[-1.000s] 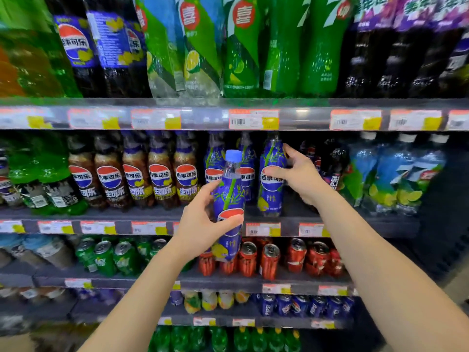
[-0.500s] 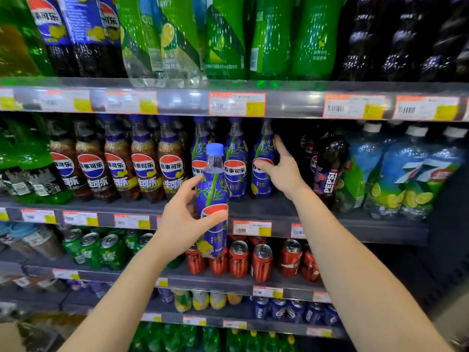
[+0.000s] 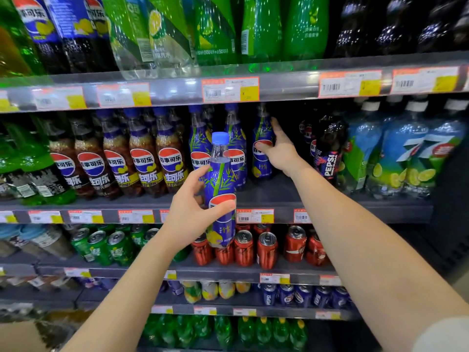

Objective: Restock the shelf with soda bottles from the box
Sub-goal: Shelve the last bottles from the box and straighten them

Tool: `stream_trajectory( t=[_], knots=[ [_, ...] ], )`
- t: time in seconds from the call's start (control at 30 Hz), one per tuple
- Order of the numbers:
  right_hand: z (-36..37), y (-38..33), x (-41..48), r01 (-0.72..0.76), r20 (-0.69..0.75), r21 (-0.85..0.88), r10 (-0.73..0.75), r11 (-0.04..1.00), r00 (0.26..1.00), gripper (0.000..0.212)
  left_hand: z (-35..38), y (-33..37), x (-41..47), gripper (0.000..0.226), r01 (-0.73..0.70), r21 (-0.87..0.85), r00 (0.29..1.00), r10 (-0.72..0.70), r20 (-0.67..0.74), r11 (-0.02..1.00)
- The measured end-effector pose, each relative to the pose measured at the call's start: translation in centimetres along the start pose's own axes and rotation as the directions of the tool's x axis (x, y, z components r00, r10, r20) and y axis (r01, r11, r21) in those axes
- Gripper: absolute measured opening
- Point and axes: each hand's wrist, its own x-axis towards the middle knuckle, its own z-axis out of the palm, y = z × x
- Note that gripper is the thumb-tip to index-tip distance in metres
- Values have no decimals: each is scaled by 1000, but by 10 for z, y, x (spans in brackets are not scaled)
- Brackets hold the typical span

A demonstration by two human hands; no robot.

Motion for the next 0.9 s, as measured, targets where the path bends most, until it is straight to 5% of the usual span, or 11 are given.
stream_trajectory(
  t=[0.3, 0.37, 0.43, 0.5, 0.63, 0.9],
  knots=[
    [-3, -6, -30, -30, 11, -167, 32, 985, 999, 104, 15, 4, 6, 77, -34, -25, 999, 35, 33, 999],
    [-5, -17, -49, -89, -89, -212, 71, 973, 993, 90, 17, 4, 9, 76, -32, -40, 998, 34, 44, 999],
    [-5, -32, -74, -122, -130, -88, 110, 989, 985, 55, 19, 6, 14, 80, -32, -48, 998, 35, 58, 998],
    [-8, -43, -105, -169, 37, 137, 166, 976, 986, 41, 21, 9, 21, 85, -43, -48, 997, 47, 68, 998],
    [-16, -56, -148, -151, 474, 299, -9, 942, 881, 79, 25, 18, 41, 89, -71, -52, 994, 75, 76, 996],
    [-6, -57, -150, 8, 153, 279, -53, 960, 987, 79, 30, 30, 71, 96, -114, 39, 974, 104, 202, 993]
  ],
)
